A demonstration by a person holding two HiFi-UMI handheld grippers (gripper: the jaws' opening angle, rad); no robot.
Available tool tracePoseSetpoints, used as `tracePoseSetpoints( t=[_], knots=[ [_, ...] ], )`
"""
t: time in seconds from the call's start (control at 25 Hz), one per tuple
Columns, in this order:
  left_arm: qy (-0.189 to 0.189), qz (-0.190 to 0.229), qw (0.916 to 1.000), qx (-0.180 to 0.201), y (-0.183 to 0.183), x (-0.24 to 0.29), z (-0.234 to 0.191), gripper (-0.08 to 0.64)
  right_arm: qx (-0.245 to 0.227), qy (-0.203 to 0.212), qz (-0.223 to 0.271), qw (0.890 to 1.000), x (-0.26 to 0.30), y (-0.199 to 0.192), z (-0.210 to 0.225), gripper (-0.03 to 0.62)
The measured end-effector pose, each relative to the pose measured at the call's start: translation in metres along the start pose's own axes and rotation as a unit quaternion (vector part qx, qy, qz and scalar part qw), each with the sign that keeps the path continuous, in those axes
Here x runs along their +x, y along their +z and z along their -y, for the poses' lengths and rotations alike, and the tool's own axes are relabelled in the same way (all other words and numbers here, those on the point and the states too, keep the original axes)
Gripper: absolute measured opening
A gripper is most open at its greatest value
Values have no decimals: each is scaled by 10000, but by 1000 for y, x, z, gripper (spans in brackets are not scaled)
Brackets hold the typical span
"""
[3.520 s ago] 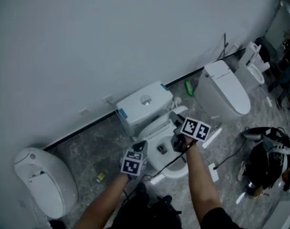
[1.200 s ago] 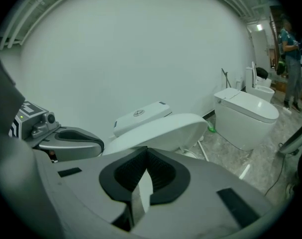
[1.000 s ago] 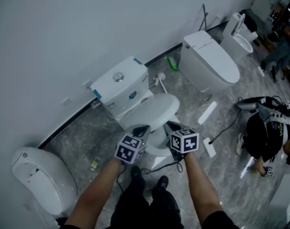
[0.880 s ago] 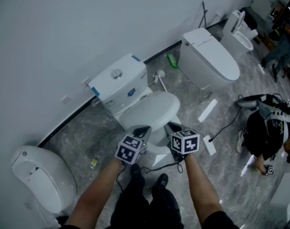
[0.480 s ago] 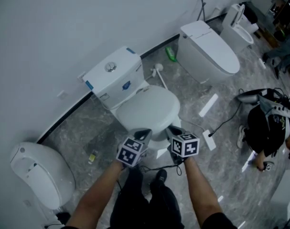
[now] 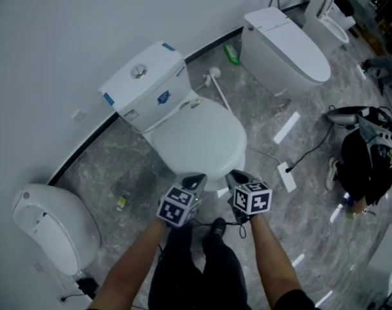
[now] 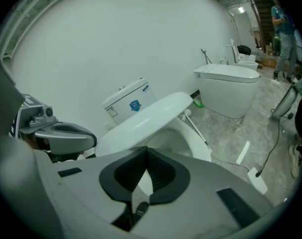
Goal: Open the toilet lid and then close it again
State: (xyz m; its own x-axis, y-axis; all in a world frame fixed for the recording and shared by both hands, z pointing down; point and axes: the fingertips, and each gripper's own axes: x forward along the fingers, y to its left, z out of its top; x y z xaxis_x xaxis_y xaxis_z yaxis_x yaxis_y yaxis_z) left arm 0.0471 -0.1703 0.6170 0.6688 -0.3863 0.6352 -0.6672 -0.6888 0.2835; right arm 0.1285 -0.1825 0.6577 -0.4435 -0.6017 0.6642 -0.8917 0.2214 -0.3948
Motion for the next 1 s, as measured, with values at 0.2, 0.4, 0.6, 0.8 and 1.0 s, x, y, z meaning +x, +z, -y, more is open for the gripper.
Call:
tracePoseSetpoints(
  t=[0.2,0.4,0.6,0.8,1.0],
  knots=[
    [-39,-88,9999,-78,-22,18,11,8,3,85,-27,10000,6,-28,17,9],
    [-95,-205,9996,-151,-46,34,20,8,125,93,-63,9999,15,-57,34,9],
    [-35,-294,9994,-180,-67,54,27,8,160,86,-61,9998,25,-81,54,9],
    [21,-428,9988,-251,-89,71,29,8,-4,93,-218,9997,38,-105,66,9],
    [77,-594,9978,-286,-110,88,31,8,47,120,-306,9995,51,-128,80,9]
  ],
)
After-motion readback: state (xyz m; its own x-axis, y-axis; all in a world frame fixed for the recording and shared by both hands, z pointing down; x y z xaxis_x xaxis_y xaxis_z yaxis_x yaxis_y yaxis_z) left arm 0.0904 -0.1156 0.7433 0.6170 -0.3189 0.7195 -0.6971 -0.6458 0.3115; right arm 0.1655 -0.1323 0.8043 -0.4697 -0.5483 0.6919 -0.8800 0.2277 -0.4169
